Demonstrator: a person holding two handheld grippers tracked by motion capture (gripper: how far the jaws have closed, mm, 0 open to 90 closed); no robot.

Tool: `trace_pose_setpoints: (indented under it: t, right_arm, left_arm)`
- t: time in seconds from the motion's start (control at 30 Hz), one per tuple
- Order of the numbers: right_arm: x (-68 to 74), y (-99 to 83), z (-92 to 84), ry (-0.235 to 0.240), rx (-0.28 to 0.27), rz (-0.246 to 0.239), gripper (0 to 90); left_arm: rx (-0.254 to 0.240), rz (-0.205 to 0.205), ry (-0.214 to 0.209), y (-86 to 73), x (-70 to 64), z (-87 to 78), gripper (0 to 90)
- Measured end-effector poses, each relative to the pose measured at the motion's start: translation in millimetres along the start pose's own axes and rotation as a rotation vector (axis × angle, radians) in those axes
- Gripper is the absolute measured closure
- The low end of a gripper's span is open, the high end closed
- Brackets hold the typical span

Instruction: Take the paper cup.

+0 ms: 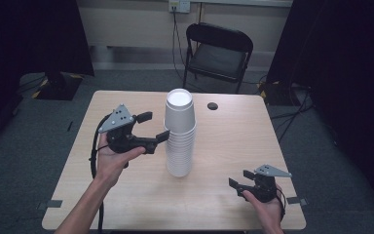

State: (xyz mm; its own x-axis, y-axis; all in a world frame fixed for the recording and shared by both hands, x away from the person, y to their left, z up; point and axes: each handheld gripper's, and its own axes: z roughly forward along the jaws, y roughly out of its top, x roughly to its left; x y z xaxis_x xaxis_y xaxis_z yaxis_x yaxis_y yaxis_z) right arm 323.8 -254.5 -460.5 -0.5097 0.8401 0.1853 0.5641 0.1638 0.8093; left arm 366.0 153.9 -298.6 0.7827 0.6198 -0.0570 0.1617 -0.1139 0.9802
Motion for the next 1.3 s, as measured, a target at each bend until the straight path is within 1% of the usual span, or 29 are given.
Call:
trace_pose_setpoints:
  t: [0.03,0.1,0.13,0.17,0.2,0.23,0.27,0.3,0.33,0.4,0.43,0.5,0.53,0.57,0.73,0.77,0.8,0.83,0.87,0.9,0.93,0.97,1.0,1.03,1.1,1.13,1.23,1.27,1.3]
  right_arm:
    - [0.1,0.0,-0.2,-0.003,0.000,-0.001,27.3]
    - [0.1,0.0,-0.1,-0.005,-0.002,-0.002,26.4]
    - [-0.3,0.0,0.2,-0.017,0.005,-0.003,25.1]
    - [-0.3,0.0,0.2,-0.017,0.005,-0.003,25.1]
    - [-1.1,-0.2,0.4,-0.023,0.000,-0.010,22.1]
    - [-1.1,-0.2,0.4,-0.023,0.000,-0.010,22.1]
    - [-1.2,-0.3,0.4,-0.025,-0.001,-0.008,21.9]
    - [-1.7,-0.5,-0.3,-0.027,-0.002,-0.005,21.7]
    - [-1.8,-0.5,-0.8,-0.030,-0.003,-0.008,21.5]
    - [-1.8,-0.4,-1.6,-0.027,-0.007,-0.002,21.2]
    - [-2.1,-0.4,-1.4,-0.029,-0.008,-0.001,21.2]
    - [-2.3,-0.6,-1.3,-0.027,-0.007,0.006,21.2]
    - [-3.2,-1.1,-0.7,-0.020,-0.002,0.011,21.2]
    - [-3.2,-1.1,-0.7,-0.020,-0.002,0.011,21.2]
    - [-2.9,-0.8,-0.5,-0.018,-0.007,0.006,21.2]
    - [-2.8,-0.9,-0.4,-0.021,-0.006,0.004,21.2]
    - [-2.6,-0.9,-0.1,-0.022,-0.004,0.003,21.2]
    - [-2.5,-1.1,0.2,-0.019,-0.003,0.001,21.2]
    - [-2.5,-1.2,0.5,-0.018,-0.002,0.002,21.2]
    - [-2.5,-1.2,0.5,-0.018,-0.002,0.002,21.2]
    - [-2.4,-1.4,0.7,-0.018,0.000,0.005,21.2]
    - [-3.4,-1.8,1.1,-0.006,0.004,0.011,21.3]
    - [-4.4,-2.3,1.6,-0.006,0.002,0.019,21.3]
    - [-4.4,-2.3,1.6,-0.006,0.002,0.019,21.3]
    - [-5.3,-2.2,0.9,-0.003,0.002,0.027,21.3]
    - [-5.6,-2.2,0.5,-0.005,0.000,0.025,21.3]
    - [-6.0,-2.4,-0.9,-0.008,-0.001,0.025,21.4]
    - [-6.1,-2.7,-1.2,-0.007,0.004,0.028,21.4]
    - [-6.1,-2.7,-1.2,-0.007,0.004,0.028,21.4]
  left_arm:
    - [0.000,0.007,0.003,2.3,-0.5,0.4,15.3]
    - [-0.003,0.006,0.002,5.5,-1.3,1.6,15.4]
    - [-0.004,0.006,0.000,7.5,-1.4,2.3,15.4]
    - [-0.005,0.005,-0.008,10.1,-1.8,3.8,15.4]
    - [-0.008,0.010,-0.011,15.2,-2.7,7.4,15.4]
    - [-0.008,0.010,-0.011,15.2,-2.7,7.4,15.4]
    - [-0.006,0.002,-0.017,18.1,-2.9,9.1,15.4]
    - [-0.016,-0.019,-0.034,21.7,-3.2,11.2,15.4]
    - [-0.015,-0.019,-0.047,23.4,-3.0,12.3,15.4]
    - [-0.019,-0.008,-0.031,26.2,-4.5,14.7,15.4]
    - [-0.019,-0.008,-0.039,27.5,-4.5,15.9,15.4]
    - [-0.015,-0.011,-0.038,28.9,-4.9,17.5,15.4]
    - [-0.014,-0.001,-0.034,31.4,-4.9,21.0,15.4]
    - [-0.014,-0.001,-0.034,31.4,-4.9,21.0,15.4]
    - [-0.012,0.006,-0.035,36.4,-3.0,33.0,15.4]
    - [-0.014,0.011,-0.024,36.7,-3.2,34.7,15.4]
    - [-0.013,0.027,-0.015,37.9,-3.4,40.0,15.4]
    - [-0.013,0.027,-0.015,37.9,-3.4,40.0,15.4]
    - [0.003,0.016,-0.031,39.7,-2.6,46.1,15.4]
    - [0.003,0.016,-0.031,39.7,-2.6,46.1,15.4]
    - [0.008,0.003,-0.038,40.7,-2.0,50.3,15.4]
    - [0.009,-0.006,-0.031,41.4,-2.1,53.2,15.5]
    - [0.018,0.002,-0.034,42.6,-2.6,58.1,15.5]
    - [0.018,0.002,-0.034,42.6,-2.6,58.1,15.5]
    - [0.026,-0.004,-0.038,42.4,-3.5,63.3,15.4]
    - [0.029,0.000,-0.034,41.7,-4.0,65.2,15.0]
    - [0.059,0.012,-0.030,38.1,-3.8,70.5,15.0]
    - [0.067,0.004,-0.029,35.4,-2.3,72.6,14.7]
    - [0.067,0.004,-0.029,35.4,-2.3,72.6,14.6]
